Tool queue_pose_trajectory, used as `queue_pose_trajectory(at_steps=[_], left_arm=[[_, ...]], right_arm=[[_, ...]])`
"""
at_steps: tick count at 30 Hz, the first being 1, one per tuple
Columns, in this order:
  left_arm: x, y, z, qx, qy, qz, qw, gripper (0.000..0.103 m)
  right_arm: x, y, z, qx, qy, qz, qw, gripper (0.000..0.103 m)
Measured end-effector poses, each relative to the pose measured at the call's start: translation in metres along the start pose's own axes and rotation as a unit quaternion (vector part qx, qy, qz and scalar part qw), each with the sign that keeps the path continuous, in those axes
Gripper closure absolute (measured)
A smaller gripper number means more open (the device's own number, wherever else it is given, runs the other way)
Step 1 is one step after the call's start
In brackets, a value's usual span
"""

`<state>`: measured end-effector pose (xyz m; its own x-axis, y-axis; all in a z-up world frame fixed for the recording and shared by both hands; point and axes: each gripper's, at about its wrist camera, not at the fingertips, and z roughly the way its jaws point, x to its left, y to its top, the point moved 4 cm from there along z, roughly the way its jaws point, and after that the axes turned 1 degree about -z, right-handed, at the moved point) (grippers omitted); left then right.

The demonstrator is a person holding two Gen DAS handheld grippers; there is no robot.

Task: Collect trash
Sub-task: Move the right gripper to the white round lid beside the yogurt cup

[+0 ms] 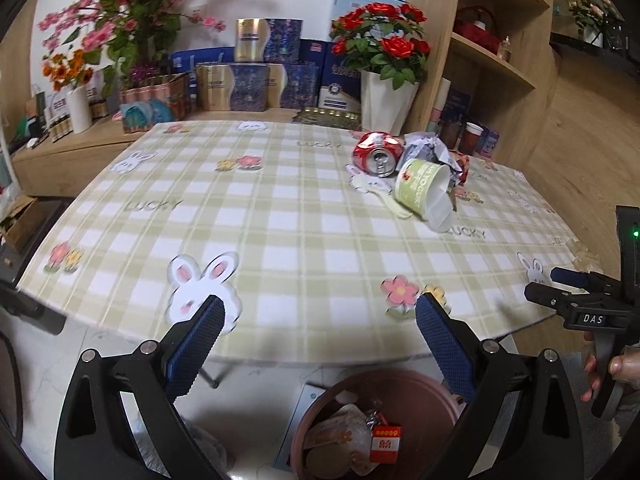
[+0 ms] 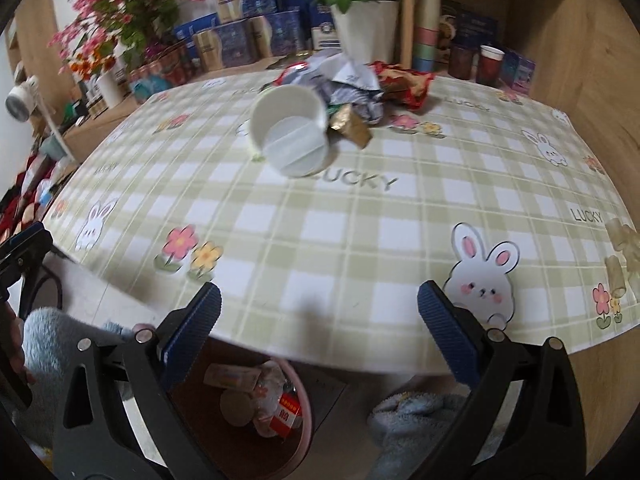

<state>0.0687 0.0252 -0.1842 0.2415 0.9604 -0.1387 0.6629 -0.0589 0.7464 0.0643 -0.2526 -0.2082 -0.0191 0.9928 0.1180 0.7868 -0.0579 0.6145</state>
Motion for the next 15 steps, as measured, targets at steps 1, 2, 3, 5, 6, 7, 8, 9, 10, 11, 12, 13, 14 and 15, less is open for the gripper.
queue_pose_trajectory(at_steps=[1, 2, 3, 5, 6, 7, 8, 9, 10, 11, 12, 13, 14, 15], left_arm=[[-0.006, 0.006, 0.006, 0.002, -0.006, 0.004, 1.0000, 0.009], [-0.011, 0.011, 0.013, 0.005, -0.012, 0.009, 0.9999, 0.009], [-0.017, 0.016, 0.020, 0.008, -0.020, 0.014, 0.9997, 0.009], [-0.030, 0.030, 0.038, 0.017, -0.039, 0.022, 0.9989, 0.009], [-0.037, 0.038, 0.049, 0.022, -0.048, 0.023, 0.9983, 0.009], [-0.043, 0.044, 0.057, 0.027, -0.056, 0.023, 0.9978, 0.009], [-0.050, 0.053, 0.069, 0.035, -0.066, 0.020, 0.9970, 0.009], [-0.056, 0.062, 0.080, 0.042, -0.076, 0.016, 0.9961, 0.009], [-0.061, 0.072, 0.091, 0.048, -0.084, 0.011, 0.9952, 0.009], [-0.064, 0.080, 0.098, 0.050, -0.087, 0.007, 0.9949, 0.009], [-0.067, 0.089, 0.105, 0.049, -0.087, 0.003, 0.9950, 0.009], [-0.069, 0.097, 0.110, 0.047, -0.088, 0.001, 0.9950, 0.009], [-0.071, 0.104, 0.114, 0.044, -0.089, 0.000, 0.9951, 0.009], [-0.070, 0.108, 0.117, 0.042, -0.090, 0.000, 0.9951, 0.009]], right_arm=[[-0.003, 0.002, 0.001, 0.000, -0.001, 0.003, 1.000, 0.006], [-0.007, 0.004, 0.004, 0.002, -0.002, 0.007, 1.000, 0.006], [-0.012, 0.007, 0.007, 0.003, -0.001, 0.012, 1.000, 0.006], [-0.017, 0.011, 0.014, 0.005, 0.003, 0.022, 1.000, 0.006], [-0.020, 0.013, 0.018, 0.007, 0.004, 0.027, 1.000, 0.006], [-0.022, 0.014, 0.022, 0.009, 0.005, 0.029, 1.000, 0.006], [-0.023, 0.016, 0.027, 0.011, 0.006, 0.031, 0.999, 0.006], [-0.023, 0.018, 0.032, 0.013, 0.007, 0.030, 0.999, 0.006], [-0.023, 0.021, 0.037, 0.014, 0.008, 0.029, 0.999, 0.006], [-0.023, 0.023, 0.042, 0.015, 0.009, 0.025, 1.000, 0.006], [-0.022, 0.028, 0.048, 0.014, 0.009, 0.017, 1.000, 0.006], [-0.020, 0.031, 0.052, 0.013, 0.009, 0.010, 1.000, 0.006], [-0.019, 0.036, 0.058, 0.012, 0.008, -0.001, 1.000, 0.006], [-0.018, 0.041, 0.063, 0.012, 0.008, -0.011, 1.000, 0.006]])
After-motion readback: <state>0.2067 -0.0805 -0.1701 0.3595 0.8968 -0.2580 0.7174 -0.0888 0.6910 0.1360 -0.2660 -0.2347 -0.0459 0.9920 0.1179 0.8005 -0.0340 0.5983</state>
